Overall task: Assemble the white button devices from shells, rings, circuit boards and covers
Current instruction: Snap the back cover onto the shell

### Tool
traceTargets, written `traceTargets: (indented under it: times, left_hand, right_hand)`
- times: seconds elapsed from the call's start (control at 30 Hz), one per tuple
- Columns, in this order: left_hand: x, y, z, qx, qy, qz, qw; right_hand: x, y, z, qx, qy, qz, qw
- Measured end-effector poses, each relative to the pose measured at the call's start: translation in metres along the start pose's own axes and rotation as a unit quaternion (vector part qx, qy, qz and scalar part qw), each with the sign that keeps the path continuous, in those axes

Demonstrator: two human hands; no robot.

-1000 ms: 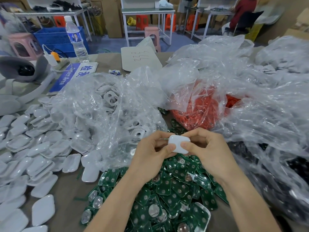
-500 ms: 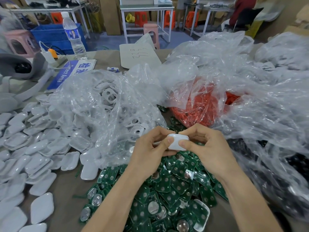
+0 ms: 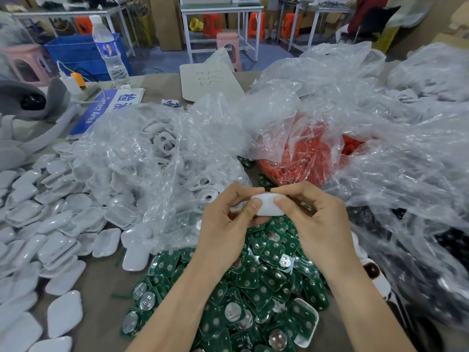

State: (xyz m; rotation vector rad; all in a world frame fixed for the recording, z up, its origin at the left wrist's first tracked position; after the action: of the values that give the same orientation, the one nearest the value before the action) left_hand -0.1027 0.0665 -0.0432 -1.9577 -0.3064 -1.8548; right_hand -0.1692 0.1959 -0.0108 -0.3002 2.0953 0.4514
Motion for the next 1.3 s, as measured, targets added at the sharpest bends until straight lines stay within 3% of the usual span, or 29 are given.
traceTargets:
  times: [0.23, 0.33, 0.47, 0.53, 0.6, 0.7, 0.77, 0.83, 0.93, 1.03, 1.3]
  left_hand:
    - [-0.008, 0.002, -0.003, 0.019, 0.041, 0.005, 0.999]
    - [-0.007, -0.001, -0.003, 0.006, 0.034, -0.065, 0.997]
    - [-0.003, -0.003, 0.000, 0.010, 0.021, -0.049, 0.999]
    - [-0.003, -0.002, 0.001, 0.018, 0.007, -0.041, 0.999]
    - [-0.002, -0.002, 0.002, 0.010, 0.000, -0.041, 0.999]
    - [-0.012, -0.012, 0.001, -0.087, 0.070, 0.124, 0.986]
    - [-0.017, -0.013, 0.000, -0.108, 0.105, 0.183, 0.971]
    - [-0.020, -0.009, -0.003, -0.078, 0.101, 0.127, 0.984]
    - [-0.021, -0.009, -0.003, -0.063, 0.082, 0.065, 0.993]
    - [-0.019, -0.009, -0.002, -0.060, 0.070, 0.033, 0.995]
    - [-0.010, -0.014, 0.002, -0.053, 0.043, -0.048, 0.997]
  right_hand:
    - [0.016, -0.003, -0.002, -0.058, -0.089, -0.035, 0.994]
    - [0.011, -0.001, -0.002, -0.070, -0.068, 0.006, 0.995]
    - [0.006, 0.000, 0.000, -0.057, -0.032, 0.070, 0.995]
    - [0.001, 0.003, 0.001, -0.034, 0.001, 0.088, 0.996]
    - [-0.014, 0.007, 0.002, -0.006, 0.086, 0.131, 0.988]
    - [-0.031, 0.005, 0.012, 0.013, 0.223, 0.239, 0.945]
    - [-0.028, 0.002, 0.018, -0.001, 0.253, 0.268, 0.930]
    - [-0.019, 0.004, 0.024, -0.014, 0.216, 0.241, 0.946]
    - [0.004, 0.011, 0.027, 0.009, 0.018, 0.016, 1.000]
    - [0.028, 0.006, 0.033, 0.044, -0.137, -0.128, 0.981]
    - [0.035, 0.000, 0.034, 0.070, -0.185, -0.143, 0.970]
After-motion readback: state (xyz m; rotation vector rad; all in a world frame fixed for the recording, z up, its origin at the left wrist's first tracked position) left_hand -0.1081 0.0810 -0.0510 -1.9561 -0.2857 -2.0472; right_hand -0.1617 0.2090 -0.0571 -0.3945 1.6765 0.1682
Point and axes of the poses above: each hand's wrist, its own z-axis away from the middle knuckle, its own y-axis out of the back of the hand, x = y × z, the point moved 8 cm from there along -z, towards the middle knuckle, and after that the axes turned 10 degrees about y, right-handed, at the moved point
